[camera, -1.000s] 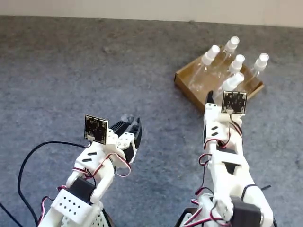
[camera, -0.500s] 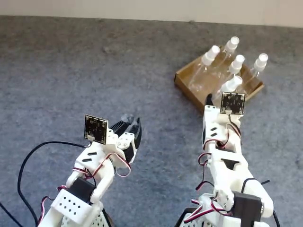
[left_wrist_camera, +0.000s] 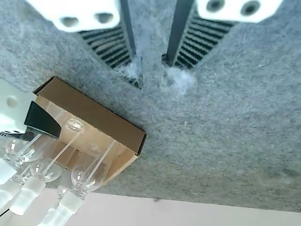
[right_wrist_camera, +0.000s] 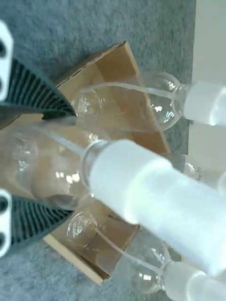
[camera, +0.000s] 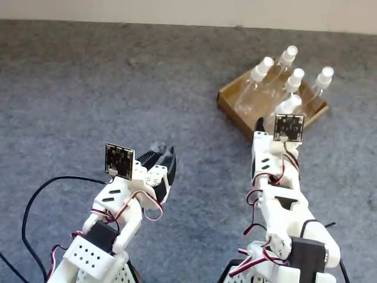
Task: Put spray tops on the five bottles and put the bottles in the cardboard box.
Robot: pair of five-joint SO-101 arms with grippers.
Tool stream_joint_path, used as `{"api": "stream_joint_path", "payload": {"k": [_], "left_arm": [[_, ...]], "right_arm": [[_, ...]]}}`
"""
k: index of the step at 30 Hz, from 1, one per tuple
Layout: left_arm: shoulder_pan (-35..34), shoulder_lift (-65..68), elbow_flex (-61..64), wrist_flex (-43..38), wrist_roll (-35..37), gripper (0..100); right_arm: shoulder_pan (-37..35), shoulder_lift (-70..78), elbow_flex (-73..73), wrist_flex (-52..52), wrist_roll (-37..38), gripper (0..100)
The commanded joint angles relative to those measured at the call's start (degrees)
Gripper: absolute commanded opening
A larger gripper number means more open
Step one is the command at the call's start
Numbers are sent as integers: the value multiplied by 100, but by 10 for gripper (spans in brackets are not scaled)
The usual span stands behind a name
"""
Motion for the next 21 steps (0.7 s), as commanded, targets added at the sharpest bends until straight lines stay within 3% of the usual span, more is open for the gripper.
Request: {"api": "stream_joint_path", "payload": {"k": [1, 10, 16, 21], "left_arm": [[-48, -66, 136, -9, -62, 24], [-48, -66, 136, -9, -62, 24], [-48, -66, 136, -9, -62, 24], [-57, -66, 136, -9, -62, 24]], "right_arm": [[66, -22, -286, -101, -9, 163], [66, -66, -286, -75, 0, 167], [48, -66, -268, -75, 510, 168], [40, -66, -268, -75, 545, 248]]}}
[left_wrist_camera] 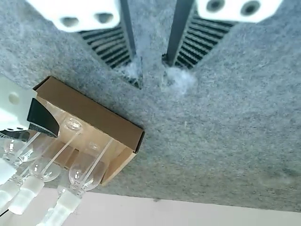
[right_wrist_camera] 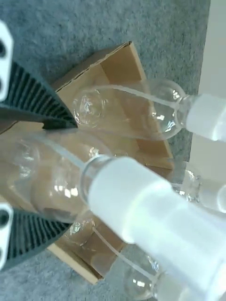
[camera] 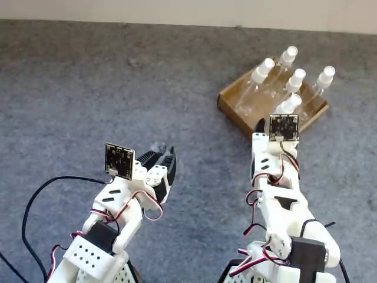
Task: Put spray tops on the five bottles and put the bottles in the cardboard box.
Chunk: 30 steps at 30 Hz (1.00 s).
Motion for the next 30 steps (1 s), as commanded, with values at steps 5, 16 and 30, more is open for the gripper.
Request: {"api": "stream_joint_path", "payload": {"k": [5, 16, 30], "left_arm": [[-57, -66, 136, -9, -62, 24], [-57, -66, 136, -9, -62, 24], [-57, -66, 136, -9, -62, 24]], "right_arm": [[40, -75, -268, -75, 114, 266], [57, -75, -286, -66, 114, 267], [31, -1587, -673, 2193, 70, 270]]}}
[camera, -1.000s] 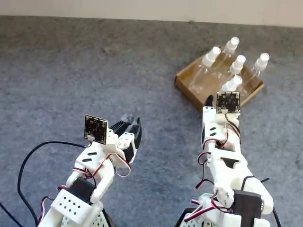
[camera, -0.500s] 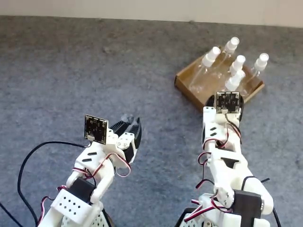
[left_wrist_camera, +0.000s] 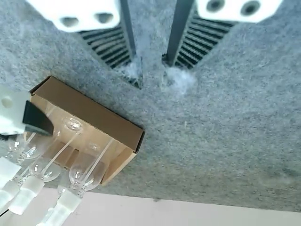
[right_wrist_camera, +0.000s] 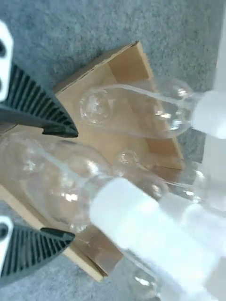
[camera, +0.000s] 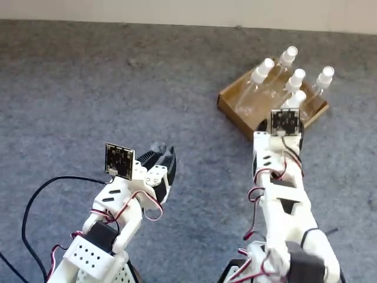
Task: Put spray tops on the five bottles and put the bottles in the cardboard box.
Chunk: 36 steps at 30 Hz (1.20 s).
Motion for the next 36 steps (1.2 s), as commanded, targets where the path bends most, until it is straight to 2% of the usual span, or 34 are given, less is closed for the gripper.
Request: {"api": "stream_joint_path", "payload": {"k": [1, 22, 26, 31, 36], "left_arm": [[-57, -66, 136, -9, -62, 24], [-66, -66, 136, -9, -70, 6], [-180, -66, 136, -26, -70, 6], [-945, -66, -13, -35, -70, 6], [-1446, -66, -277, -35, -70, 6]], "right_arm": [[22, -919, -479, 963, 26, 270], [22, -4892, -1692, 5508, 26, 261], [22, -5420, -1719, 6009, 26, 166], [22, -5877, -1719, 6492, 26, 48], [-409, -6334, -1719, 7081, 26, 26]]}}
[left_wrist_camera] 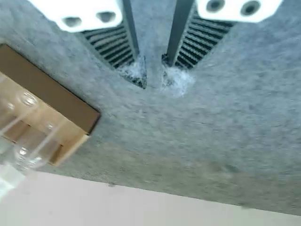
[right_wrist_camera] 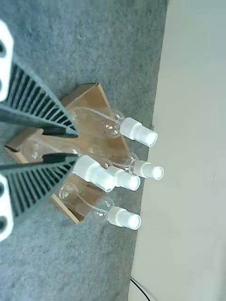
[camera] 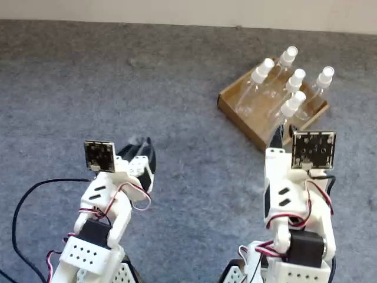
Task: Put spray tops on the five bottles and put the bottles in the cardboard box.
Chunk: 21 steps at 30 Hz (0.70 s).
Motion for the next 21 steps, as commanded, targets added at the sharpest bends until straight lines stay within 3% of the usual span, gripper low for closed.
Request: {"api": "stream_joint_path", "payload": {"k": [1, 11, 15, 18, 21], "left_arm": [[-497, -66, -295, -35, -70, 6], [-1209, -198, -778, -9, -62, 6], [-1560, -927, -760, 70, -70, 6], [-1815, -1657, -822, 659, -79, 8], [-1868, -1727, -866, 879, -747, 7]], "right_arm": [[-444, -391, -382, 409, 26, 26], [-980, -1771, -312, 1007, 26, 26], [-980, -2009, -312, 1226, 26, 26], [-980, -1982, -295, 1349, 26, 26], [-980, -1982, -4, 1367, 26, 26]]}}
